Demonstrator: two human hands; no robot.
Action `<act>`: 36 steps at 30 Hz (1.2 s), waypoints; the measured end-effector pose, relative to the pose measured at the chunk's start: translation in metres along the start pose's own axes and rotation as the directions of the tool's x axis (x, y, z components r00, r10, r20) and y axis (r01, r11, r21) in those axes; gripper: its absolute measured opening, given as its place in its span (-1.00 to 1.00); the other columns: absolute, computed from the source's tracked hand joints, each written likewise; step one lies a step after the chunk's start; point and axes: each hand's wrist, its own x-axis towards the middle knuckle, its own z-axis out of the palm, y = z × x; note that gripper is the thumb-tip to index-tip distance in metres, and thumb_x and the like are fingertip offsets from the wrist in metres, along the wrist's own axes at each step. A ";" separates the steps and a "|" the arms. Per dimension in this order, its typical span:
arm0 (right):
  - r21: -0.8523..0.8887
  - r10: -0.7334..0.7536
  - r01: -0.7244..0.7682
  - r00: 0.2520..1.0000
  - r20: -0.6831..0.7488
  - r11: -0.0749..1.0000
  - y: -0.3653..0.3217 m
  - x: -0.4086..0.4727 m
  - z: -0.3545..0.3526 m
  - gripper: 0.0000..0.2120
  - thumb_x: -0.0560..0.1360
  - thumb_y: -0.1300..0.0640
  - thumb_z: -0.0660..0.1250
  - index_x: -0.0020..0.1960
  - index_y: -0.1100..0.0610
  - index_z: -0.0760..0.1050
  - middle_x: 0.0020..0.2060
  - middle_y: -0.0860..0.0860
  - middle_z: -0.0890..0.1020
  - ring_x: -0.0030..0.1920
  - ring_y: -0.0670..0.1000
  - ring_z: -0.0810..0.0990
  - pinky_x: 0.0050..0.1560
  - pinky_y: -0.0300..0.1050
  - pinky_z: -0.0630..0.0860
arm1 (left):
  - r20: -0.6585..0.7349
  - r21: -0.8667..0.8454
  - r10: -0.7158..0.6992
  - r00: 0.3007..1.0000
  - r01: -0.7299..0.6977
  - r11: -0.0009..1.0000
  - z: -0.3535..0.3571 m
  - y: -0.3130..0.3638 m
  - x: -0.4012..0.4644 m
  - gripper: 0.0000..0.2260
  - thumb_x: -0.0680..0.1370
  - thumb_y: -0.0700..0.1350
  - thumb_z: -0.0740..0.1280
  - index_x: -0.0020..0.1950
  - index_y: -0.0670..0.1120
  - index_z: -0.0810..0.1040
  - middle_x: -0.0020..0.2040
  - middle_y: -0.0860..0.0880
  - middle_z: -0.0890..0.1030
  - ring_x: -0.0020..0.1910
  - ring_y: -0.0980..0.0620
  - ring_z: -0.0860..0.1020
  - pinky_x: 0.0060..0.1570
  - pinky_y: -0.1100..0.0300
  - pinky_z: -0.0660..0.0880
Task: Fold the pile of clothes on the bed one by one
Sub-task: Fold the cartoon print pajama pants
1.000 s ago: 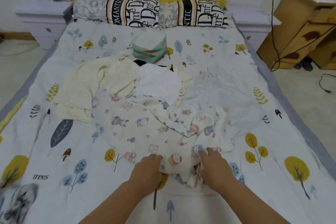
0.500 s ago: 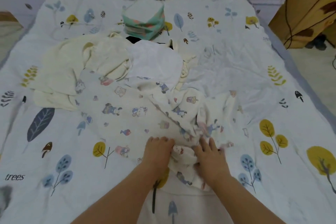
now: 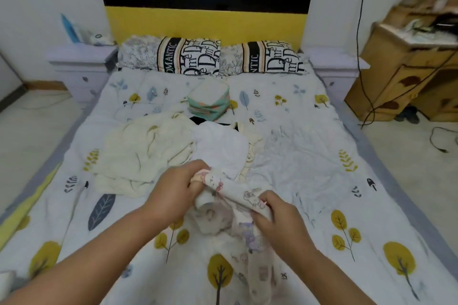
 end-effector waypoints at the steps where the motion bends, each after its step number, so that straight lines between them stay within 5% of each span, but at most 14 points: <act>1: 0.035 -0.024 0.025 0.999 -0.021 0.999 -0.017 0.000 -0.013 -0.81 0.52 0.11 0.28 -0.15 -0.17 0.36 -0.30 -0.16 0.55 -0.30 -0.23 0.50 -0.36 -0.37 0.34 | -0.055 -0.056 0.016 0.998 -0.019 0.998 -0.018 0.018 0.004 -0.82 0.49 -0.26 0.26 -0.15 0.01 0.56 -0.28 0.10 0.60 -0.30 0.18 0.51 -0.29 0.33 0.38; 5: 0.139 -0.086 0.115 0.976 -0.198 0.984 -0.085 -0.008 -0.073 -0.75 0.48 0.35 0.21 -0.20 0.03 0.47 -0.39 -0.11 0.52 -0.40 -0.25 0.44 -0.40 -0.38 0.32 | -0.097 -0.115 0.129 0.987 -0.140 0.983 -0.085 0.079 0.007 -0.79 0.39 -0.19 0.44 -0.14 0.12 0.53 -0.27 0.18 0.58 -0.28 0.26 0.51 -0.36 0.38 0.38; 8: 0.172 -0.128 0.211 0.908 -0.398 0.962 -0.136 -0.020 -0.128 -0.72 0.44 0.40 0.19 -0.24 0.05 0.49 -0.36 -0.10 0.56 -0.37 -0.25 0.48 -0.40 -0.41 0.34 | 0.040 0.098 0.157 0.987 -0.160 0.982 -0.121 0.099 0.000 -0.68 0.24 -0.05 0.57 -0.12 0.15 0.53 -0.28 0.16 0.55 -0.29 0.24 0.49 -0.40 0.36 0.34; 11: 0.059 -0.253 0.311 0.857 -0.448 0.949 -0.184 -0.036 -0.163 -0.73 0.42 0.40 0.19 -0.23 0.06 0.50 -0.36 -0.11 0.55 -0.34 -0.15 0.46 -0.41 -0.37 0.30 | 0.002 0.298 0.094 0.996 -0.090 0.950 -0.127 0.103 -0.008 -0.65 0.32 -0.19 0.44 -0.41 0.19 0.37 -0.33 0.08 0.51 -0.27 0.00 0.51 -0.39 0.21 0.32; 16: 0.027 -0.326 0.406 0.772 -0.546 0.914 -0.240 -0.068 -0.205 -0.77 0.44 0.38 0.18 -0.18 0.12 0.53 -0.32 -0.06 0.58 -0.29 -0.09 0.49 -0.33 -0.33 0.36 | -0.174 0.035 -0.152 0.973 0.160 0.986 -0.109 0.099 -0.031 -0.74 0.30 -0.22 0.34 -0.48 0.05 0.34 -0.47 0.09 0.45 -0.43 0.10 0.43 -0.51 0.29 0.24; 19: 0.041 -0.279 0.392 0.722 -0.633 0.919 -0.254 -0.081 -0.239 -0.73 0.45 0.36 0.15 -0.21 0.04 0.51 -0.30 -0.09 0.58 -0.27 -0.11 0.52 -0.27 -0.23 0.43 | -0.122 -0.092 -0.236 0.964 0.225 0.970 -0.096 0.087 -0.052 -0.85 0.31 -0.14 0.35 -0.38 0.10 0.48 -0.40 0.09 0.56 -0.35 0.09 0.51 -0.45 0.28 0.32; 22: 0.010 -0.244 0.348 0.677 -0.694 0.937 -0.253 -0.091 -0.266 -0.74 0.43 0.35 0.12 -0.15 0.11 0.53 -0.30 -0.09 0.57 -0.28 -0.11 0.50 -0.29 -0.19 0.43 | -0.033 -0.031 -0.277 0.960 0.276 0.961 -0.090 0.072 -0.069 -0.94 0.41 -0.08 0.38 -0.15 0.06 0.57 -0.19 0.04 0.63 -0.17 0.00 0.57 -0.26 0.19 0.42; 25: 0.009 -0.161 0.236 0.693 -0.703 0.972 -0.230 -0.098 -0.281 -0.77 0.46 0.35 0.11 -0.08 0.21 0.54 -0.24 0.08 0.59 -0.20 0.05 0.54 -0.19 -0.04 0.49 | 0.070 0.017 -0.311 0.948 0.310 0.951 -0.100 0.065 -0.078 -0.88 0.49 -0.07 0.34 -0.24 -0.01 0.55 -0.17 -0.04 0.62 -0.11 -0.04 0.57 -0.21 0.18 0.40; 27: 0.001 -0.091 0.124 0.732 -0.675 0.992 -0.207 -0.100 -0.280 -0.77 0.46 0.36 0.12 -0.08 0.20 0.53 -0.18 0.16 0.59 -0.11 0.17 0.54 -0.11 0.05 0.50 | 0.071 -0.111 -0.333 0.940 0.339 0.934 -0.113 0.073 -0.079 -0.83 0.53 -0.14 0.28 -0.18 -0.17 0.60 -0.12 -0.13 0.64 -0.08 -0.09 0.58 -0.12 0.12 0.45; 30: -0.014 0.027 -0.046 0.779 -0.626 0.999 -0.174 -0.103 -0.251 -0.80 0.46 0.36 0.14 -0.11 0.21 0.53 -0.18 0.16 0.58 -0.13 0.17 0.52 -0.15 0.01 0.45 | 0.044 -0.461 -0.405 0.913 0.378 0.803 -0.137 0.110 -0.074 -0.81 0.55 -0.24 0.20 -0.17 -0.19 0.59 -0.17 -0.15 0.63 -0.21 -0.04 0.56 -0.29 0.20 0.47; 33: -0.020 0.110 -0.138 0.860 -0.499 0.990 -0.159 -0.110 -0.205 -0.81 0.45 0.37 0.17 -0.14 0.19 0.53 -0.29 0.08 0.58 -0.23 0.10 0.54 -0.29 -0.12 0.41 | 0.158 -0.747 -0.440 0.884 0.398 0.532 -0.157 0.157 -0.063 -0.83 0.55 -0.28 0.21 -0.18 -0.20 0.55 -0.26 -0.16 0.59 -0.30 -0.05 0.54 -0.50 0.30 0.48; 36: -0.020 0.119 -0.134 0.930 -0.347 0.991 -0.166 -0.117 -0.168 -0.78 0.44 0.37 0.18 -0.13 0.12 0.53 -0.26 0.03 0.62 -0.29 -0.07 0.53 -0.37 -0.25 0.38 | 0.220 -0.873 -0.395 0.892 0.361 0.327 -0.170 0.194 -0.055 -0.82 0.54 -0.37 0.17 -0.22 -0.23 0.49 -0.25 -0.18 0.54 -0.30 -0.06 0.51 -0.41 0.20 0.53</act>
